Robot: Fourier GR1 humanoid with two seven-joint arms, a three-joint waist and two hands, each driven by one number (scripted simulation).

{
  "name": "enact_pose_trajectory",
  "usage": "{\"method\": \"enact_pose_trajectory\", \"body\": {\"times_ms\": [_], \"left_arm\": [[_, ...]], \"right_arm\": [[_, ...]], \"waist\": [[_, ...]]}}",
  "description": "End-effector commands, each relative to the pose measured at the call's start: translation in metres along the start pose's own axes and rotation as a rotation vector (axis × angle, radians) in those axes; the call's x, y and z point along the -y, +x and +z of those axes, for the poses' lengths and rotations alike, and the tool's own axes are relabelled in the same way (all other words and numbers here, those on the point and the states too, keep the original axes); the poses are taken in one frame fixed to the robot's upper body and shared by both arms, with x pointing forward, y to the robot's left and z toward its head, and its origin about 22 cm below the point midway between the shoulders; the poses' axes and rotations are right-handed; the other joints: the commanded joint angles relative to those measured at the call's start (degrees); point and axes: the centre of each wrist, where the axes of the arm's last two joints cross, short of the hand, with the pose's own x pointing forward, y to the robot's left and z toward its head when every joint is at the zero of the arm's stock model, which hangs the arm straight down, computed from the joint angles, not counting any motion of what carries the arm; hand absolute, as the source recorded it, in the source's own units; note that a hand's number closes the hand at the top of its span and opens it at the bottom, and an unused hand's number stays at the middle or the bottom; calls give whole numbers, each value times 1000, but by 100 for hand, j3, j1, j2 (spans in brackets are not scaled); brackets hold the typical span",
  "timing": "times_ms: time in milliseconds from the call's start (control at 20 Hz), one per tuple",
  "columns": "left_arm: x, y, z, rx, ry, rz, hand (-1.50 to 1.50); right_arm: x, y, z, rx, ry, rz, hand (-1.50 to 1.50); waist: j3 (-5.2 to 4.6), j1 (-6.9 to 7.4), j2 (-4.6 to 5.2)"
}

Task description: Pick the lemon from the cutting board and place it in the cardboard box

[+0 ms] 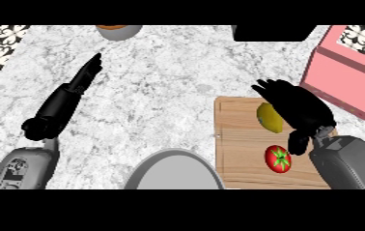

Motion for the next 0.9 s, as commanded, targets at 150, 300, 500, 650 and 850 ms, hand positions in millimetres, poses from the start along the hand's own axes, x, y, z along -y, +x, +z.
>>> {"method": "enact_pose_trajectory", "body": {"times_ms": [150,300,500,650,850], "left_arm": [[0,-12,5,-6,15,-6,0],[14,1,-5,4,12,-4,0],[-10,1,-4,-16,4,20,0],[0,5,-12,2,12,7,0],[-11,-5,-10,-6,16,-4,0]], "right_arm": [[-22,-3,-14,9,53,-13,-150],[3,10,-18,-4,31,-10,-150],[-29,7,-26,-55,37,38,-150],[-54,-18,-29,-60,47,26,-150],[-67,-20,-43,-34,68,6,-150]], "waist": [[0,6,3],[0,3,-1],[0,6,2],[2,-2,6],[1,4,11]]}}
